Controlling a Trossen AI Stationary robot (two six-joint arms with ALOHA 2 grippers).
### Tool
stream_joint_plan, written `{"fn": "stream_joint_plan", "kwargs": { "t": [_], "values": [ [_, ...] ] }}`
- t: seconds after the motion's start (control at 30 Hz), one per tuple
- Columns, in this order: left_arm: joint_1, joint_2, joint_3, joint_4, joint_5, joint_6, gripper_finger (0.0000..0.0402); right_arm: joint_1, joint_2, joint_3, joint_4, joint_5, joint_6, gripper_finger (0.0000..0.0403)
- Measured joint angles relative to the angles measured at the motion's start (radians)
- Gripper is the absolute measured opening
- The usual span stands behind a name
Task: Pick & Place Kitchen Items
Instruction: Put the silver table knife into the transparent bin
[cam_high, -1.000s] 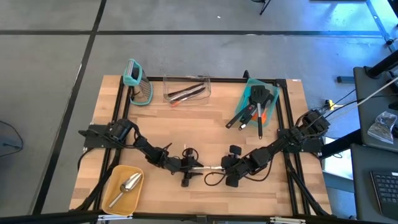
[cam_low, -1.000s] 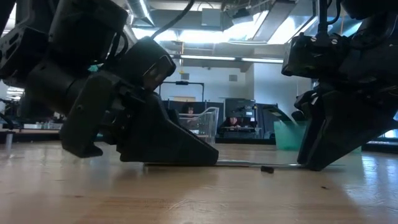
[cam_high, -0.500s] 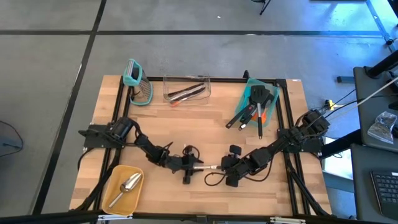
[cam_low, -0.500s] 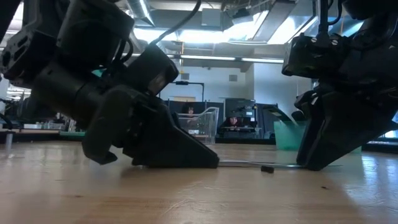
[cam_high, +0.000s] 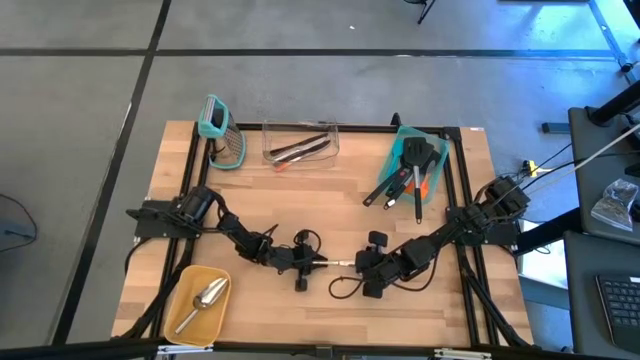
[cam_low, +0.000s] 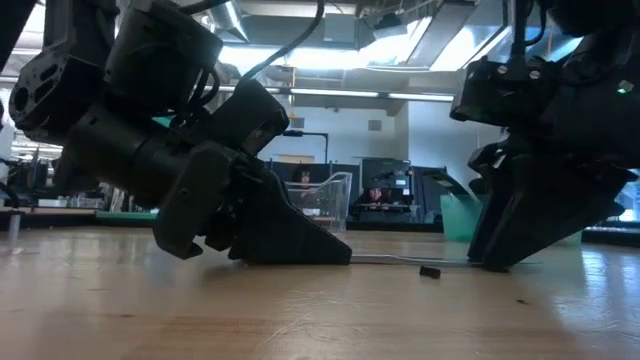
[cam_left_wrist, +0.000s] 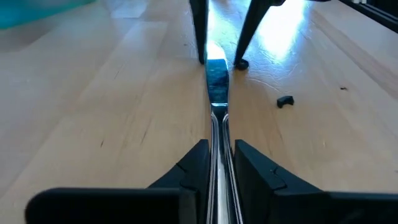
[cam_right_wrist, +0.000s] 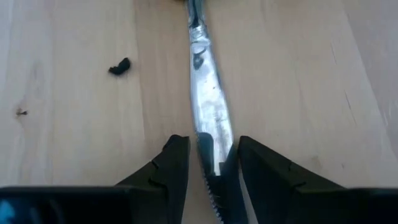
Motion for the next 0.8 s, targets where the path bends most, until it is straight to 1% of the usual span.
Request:
{"fn": "stream_joint_plan", "kwargs": {
  "t": [0.03, 0.17, 0.33, 0.53, 0.63, 0.8],
  "values": [
    [0.001, -0.001, 0.000, 0.000, 0.007, 0.000, 0.0055, -0.001, 0.000, -0.001, 0.000, 0.003, 0.000, 0.0144],
    [0.007, -0.002, -0.003, 0.008, 0.050, -0.014, 0.0055, -0.002, 0.000, -0.001, 0.000, 0.006, -0.001, 0.0144],
    [0.034, -0.002, -0.004, 0.028, 0.161, -0.078, 0.0055, -0.002, 0.000, -0.001, 0.003, 0.005, -0.018, 0.0144],
    [0.059, -0.005, -0.004, 0.021, 0.240, -0.076, 0.0054, -0.002, 0.000, -0.002, 0.023, -0.011, -0.068, 0.0145],
    [0.076, -0.018, -0.003, -0.007, 0.299, -0.082, 0.0054, -0.002, 0.000, -0.002, 0.026, -0.015, -0.082, 0.0145],
    [0.094, -0.055, 0.001, -0.084, 0.361, -0.112, 0.0054, -0.002, 0.001, -0.001, 0.037, -0.025, -0.104, 0.0145]
  ]
}}
